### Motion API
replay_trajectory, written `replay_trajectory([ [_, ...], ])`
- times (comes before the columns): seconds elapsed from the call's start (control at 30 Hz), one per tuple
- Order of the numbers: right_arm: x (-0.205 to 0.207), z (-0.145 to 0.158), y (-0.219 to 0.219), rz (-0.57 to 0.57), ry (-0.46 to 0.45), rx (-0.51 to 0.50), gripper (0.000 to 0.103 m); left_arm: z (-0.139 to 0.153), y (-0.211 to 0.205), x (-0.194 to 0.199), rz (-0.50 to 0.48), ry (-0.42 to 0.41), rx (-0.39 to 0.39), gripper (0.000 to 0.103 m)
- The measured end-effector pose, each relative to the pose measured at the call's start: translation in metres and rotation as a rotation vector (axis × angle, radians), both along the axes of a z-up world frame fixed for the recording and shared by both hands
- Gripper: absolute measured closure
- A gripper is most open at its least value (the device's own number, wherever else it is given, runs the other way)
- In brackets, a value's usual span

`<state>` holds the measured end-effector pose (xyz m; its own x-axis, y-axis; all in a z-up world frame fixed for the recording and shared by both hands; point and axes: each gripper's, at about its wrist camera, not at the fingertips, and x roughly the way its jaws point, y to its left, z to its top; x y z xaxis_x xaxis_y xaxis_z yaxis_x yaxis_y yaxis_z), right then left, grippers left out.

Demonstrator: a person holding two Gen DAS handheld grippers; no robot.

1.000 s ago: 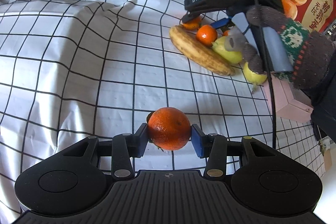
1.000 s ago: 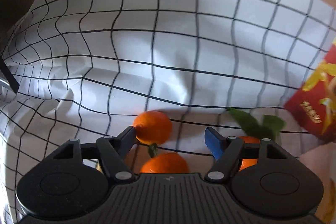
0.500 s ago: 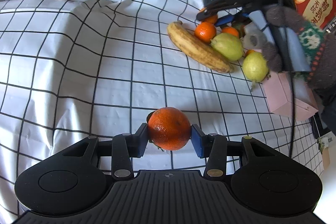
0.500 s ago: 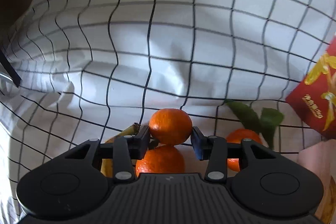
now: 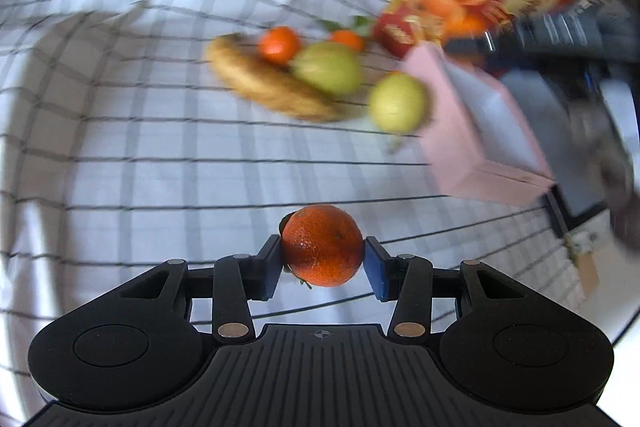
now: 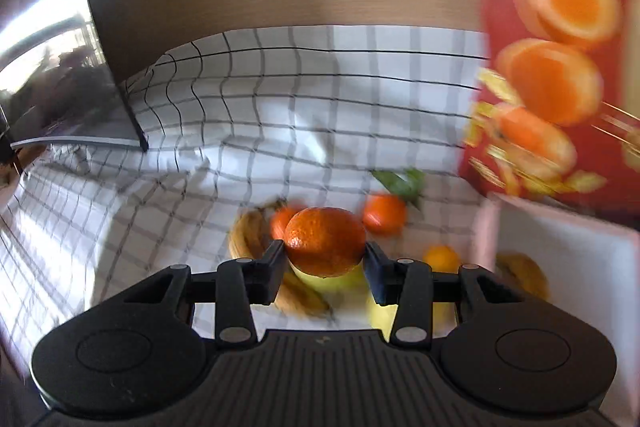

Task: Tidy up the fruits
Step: 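Release the leafy tangerine into the pink box with the left gripper while the right carries its tangerine over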

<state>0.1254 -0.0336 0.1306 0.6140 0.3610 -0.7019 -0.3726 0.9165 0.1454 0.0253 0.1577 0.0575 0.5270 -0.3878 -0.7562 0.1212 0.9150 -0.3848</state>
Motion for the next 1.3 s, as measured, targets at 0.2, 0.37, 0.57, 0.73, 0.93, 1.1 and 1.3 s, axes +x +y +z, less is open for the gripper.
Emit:
replay_trajectory([
  [0.2,-0.089,-0.018,-0.081,-0.111,-0.018,-0.032,0.061,0.037,-0.067,0.023,-0.152,-0.068,-0.002,0.054],
  [0.37,-0.13,-0.042,-0.141,-0.212,-0.025,0.001,0.061,0.063,-0.139,0.071,-0.288,-0.102,-0.051,0.054],
  [0.57,-0.144,-0.058,-0.185,-0.272,-0.046,0.066,0.061,0.072,-0.226,0.154,-0.363,-0.162,-0.1,0.052],
  [0.73,-0.137,-0.066,-0.206,-0.292,-0.048,0.094,0.061,0.067,-0.23,0.178,-0.228,-0.153,-0.163,0.056],
  [0.93,-0.111,-0.066,-0.214,-0.254,-0.097,0.057,0.061,0.065,-0.184,0.132,-0.145,-0.216,-0.055,0.056],
  [1.1,-0.064,-0.065,-0.199,-0.219,-0.154,-0.067,0.061,0.051,-0.134,0.073,-0.041,-0.191,-0.011,0.056],
  [1.3,-0.015,-0.078,-0.185,-0.218,-0.166,-0.187,0.06,0.024,-0.091,0.026,0.059,-0.094,0.089,0.056],
])
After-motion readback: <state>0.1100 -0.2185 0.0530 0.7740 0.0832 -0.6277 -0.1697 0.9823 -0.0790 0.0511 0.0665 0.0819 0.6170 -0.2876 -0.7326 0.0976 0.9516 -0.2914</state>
